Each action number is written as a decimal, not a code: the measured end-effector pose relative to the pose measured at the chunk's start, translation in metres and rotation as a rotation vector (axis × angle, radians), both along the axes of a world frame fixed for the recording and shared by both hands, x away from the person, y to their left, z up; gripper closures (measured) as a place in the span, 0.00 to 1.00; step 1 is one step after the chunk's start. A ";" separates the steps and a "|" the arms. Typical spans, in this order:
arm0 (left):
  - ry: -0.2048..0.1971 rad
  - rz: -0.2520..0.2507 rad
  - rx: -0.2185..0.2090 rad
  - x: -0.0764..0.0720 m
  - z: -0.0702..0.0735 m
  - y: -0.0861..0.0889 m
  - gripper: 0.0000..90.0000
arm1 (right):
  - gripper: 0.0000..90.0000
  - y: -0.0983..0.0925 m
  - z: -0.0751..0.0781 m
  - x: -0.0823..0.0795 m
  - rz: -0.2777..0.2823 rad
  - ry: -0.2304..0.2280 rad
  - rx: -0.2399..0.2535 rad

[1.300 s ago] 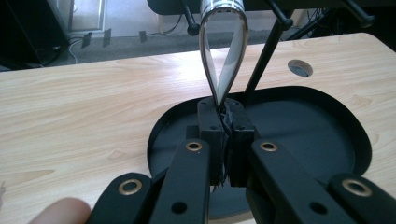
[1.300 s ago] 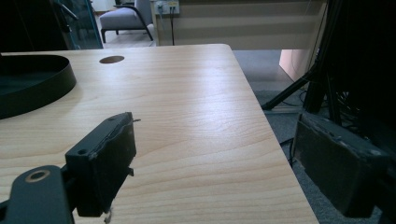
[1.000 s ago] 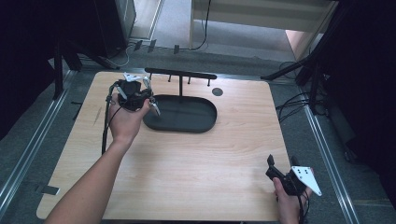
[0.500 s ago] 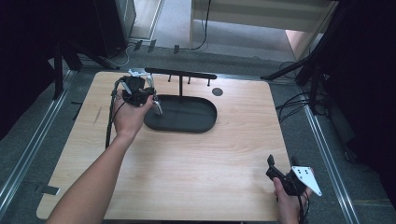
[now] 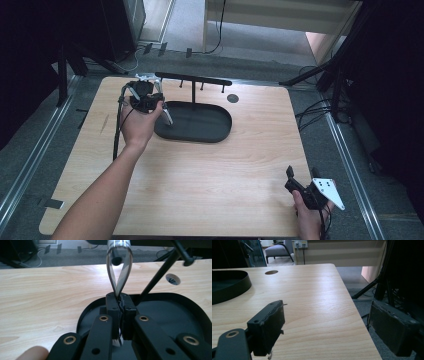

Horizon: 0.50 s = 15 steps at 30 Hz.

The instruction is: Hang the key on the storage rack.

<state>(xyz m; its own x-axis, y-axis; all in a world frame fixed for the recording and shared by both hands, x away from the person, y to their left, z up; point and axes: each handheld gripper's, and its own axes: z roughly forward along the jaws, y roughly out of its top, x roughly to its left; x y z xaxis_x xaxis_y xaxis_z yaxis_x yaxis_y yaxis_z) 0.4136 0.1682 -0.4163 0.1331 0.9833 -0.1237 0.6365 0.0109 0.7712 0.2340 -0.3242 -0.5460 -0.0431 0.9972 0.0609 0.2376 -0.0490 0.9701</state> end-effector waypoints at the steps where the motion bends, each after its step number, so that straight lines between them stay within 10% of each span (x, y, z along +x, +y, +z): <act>1: 0.003 -0.006 -0.002 0.000 0.000 0.000 0.98 | 0.14 0.000 0.000 0.000 0.000 -0.001 0.001; 15: 0.019 -0.015 0.007 0.011 -0.002 -0.003 0.98 | 0.14 0.000 0.000 0.000 -0.004 0.001 0.006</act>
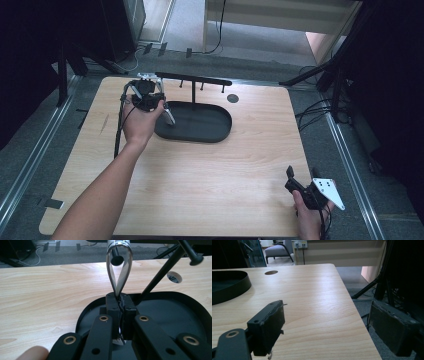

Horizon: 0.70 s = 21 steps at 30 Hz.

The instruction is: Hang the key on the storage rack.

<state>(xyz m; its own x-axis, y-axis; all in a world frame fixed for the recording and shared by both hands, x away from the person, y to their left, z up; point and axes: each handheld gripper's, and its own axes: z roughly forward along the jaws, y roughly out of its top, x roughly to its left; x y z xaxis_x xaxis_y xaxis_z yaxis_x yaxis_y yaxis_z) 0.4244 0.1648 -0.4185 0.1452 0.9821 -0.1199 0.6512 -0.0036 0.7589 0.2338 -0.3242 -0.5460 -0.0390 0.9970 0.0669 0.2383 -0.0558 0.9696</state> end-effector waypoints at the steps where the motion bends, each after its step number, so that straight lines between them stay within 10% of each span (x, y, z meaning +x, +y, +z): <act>1: 0.005 0.000 0.002 0.001 0.000 0.000 0.98 | 0.14 0.000 0.000 0.000 0.000 0.001 0.001; 12: 0.024 -0.013 0.022 0.004 -0.008 -0.003 0.96 | 0.14 0.000 0.000 0.000 0.002 0.002 0.005; 21: 0.030 -0.040 -0.035 0.001 -0.009 0.002 0.72 | 0.15 0.000 0.000 0.000 0.004 0.002 0.003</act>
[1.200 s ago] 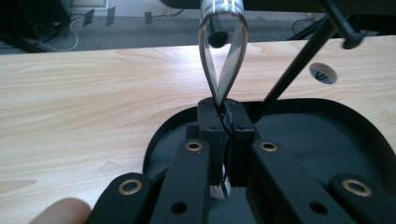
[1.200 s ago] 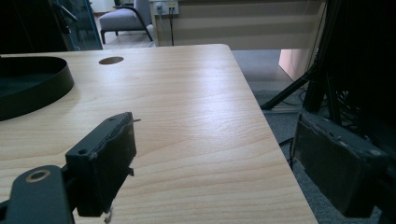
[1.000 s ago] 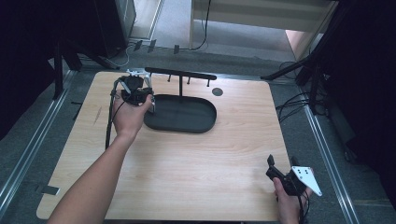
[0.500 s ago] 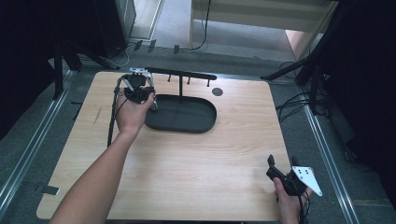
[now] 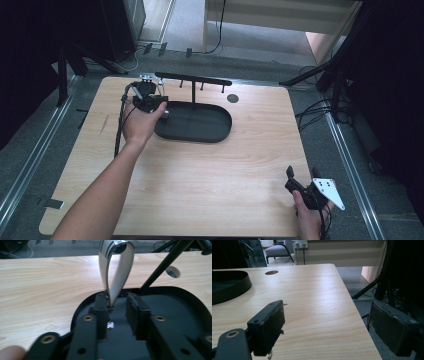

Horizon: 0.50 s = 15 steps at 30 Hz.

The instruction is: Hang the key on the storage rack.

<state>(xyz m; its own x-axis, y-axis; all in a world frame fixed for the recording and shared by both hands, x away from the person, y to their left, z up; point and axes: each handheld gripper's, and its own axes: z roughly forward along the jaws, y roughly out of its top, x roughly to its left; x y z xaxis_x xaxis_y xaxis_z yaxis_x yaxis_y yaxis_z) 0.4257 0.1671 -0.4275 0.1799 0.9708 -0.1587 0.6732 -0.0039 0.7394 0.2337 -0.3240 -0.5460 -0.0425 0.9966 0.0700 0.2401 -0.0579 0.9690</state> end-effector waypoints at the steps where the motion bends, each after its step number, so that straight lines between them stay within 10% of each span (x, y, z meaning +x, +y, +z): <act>1: -0.008 0.000 0.006 -0.001 0.000 0.000 0.68 | 0.15 0.000 0.000 0.000 0.001 -0.002 -0.005; 7: -0.053 -0.020 0.107 -0.007 -0.002 -0.002 0.43 | 0.15 0.000 0.000 0.000 0.001 -0.002 -0.009; 15: -0.083 -0.050 0.132 -0.016 0.001 0.001 0.29 | 0.15 0.001 0.000 0.000 0.000 0.000 -0.014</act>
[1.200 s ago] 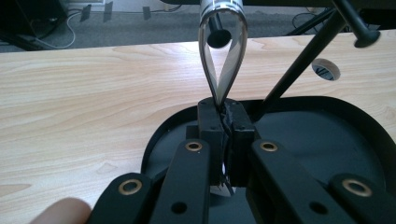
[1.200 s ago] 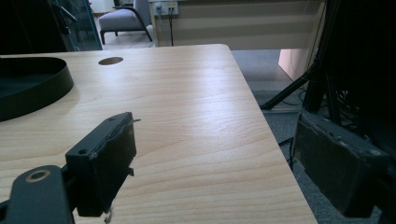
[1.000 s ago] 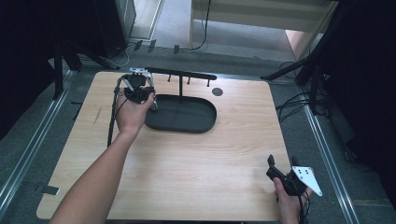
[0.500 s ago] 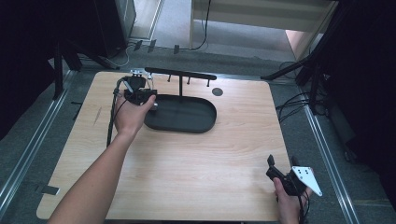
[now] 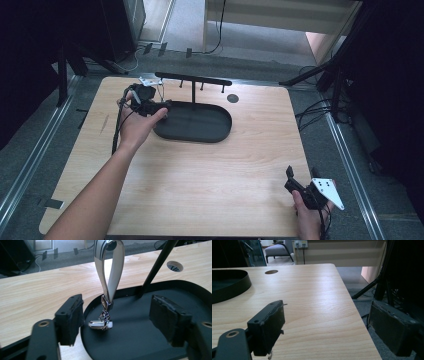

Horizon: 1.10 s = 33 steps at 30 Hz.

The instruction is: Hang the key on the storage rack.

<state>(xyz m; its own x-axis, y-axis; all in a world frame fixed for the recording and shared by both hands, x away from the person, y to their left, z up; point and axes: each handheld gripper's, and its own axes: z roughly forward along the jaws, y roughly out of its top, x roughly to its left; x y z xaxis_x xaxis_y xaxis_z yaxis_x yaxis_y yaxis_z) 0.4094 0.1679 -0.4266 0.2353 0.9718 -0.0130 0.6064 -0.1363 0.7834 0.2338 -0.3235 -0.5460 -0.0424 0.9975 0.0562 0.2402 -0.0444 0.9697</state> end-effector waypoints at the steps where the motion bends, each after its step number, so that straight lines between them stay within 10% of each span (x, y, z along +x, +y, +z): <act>1: 0.002 0.000 0.010 -0.002 0.001 0.001 0.27 | 0.15 0.000 0.000 0.000 0.000 0.000 -0.001; 17: 0.021 0.027 -0.039 -0.037 0.005 0.026 0.06 | 0.15 0.001 0.000 0.000 0.003 0.001 -0.008; 33: -0.077 0.078 -0.063 -0.089 -0.003 0.053 0.00 | 0.15 0.002 0.000 0.001 0.004 0.001 -0.020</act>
<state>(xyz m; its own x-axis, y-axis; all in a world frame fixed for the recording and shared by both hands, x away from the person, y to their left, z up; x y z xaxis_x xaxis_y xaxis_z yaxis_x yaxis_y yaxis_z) 0.3207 0.2205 -0.4295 0.1616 0.9851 -0.0591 0.5510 -0.0404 0.8335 0.2344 -0.3215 -0.5459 -0.0461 0.9983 0.0364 0.2418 -0.0242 0.9700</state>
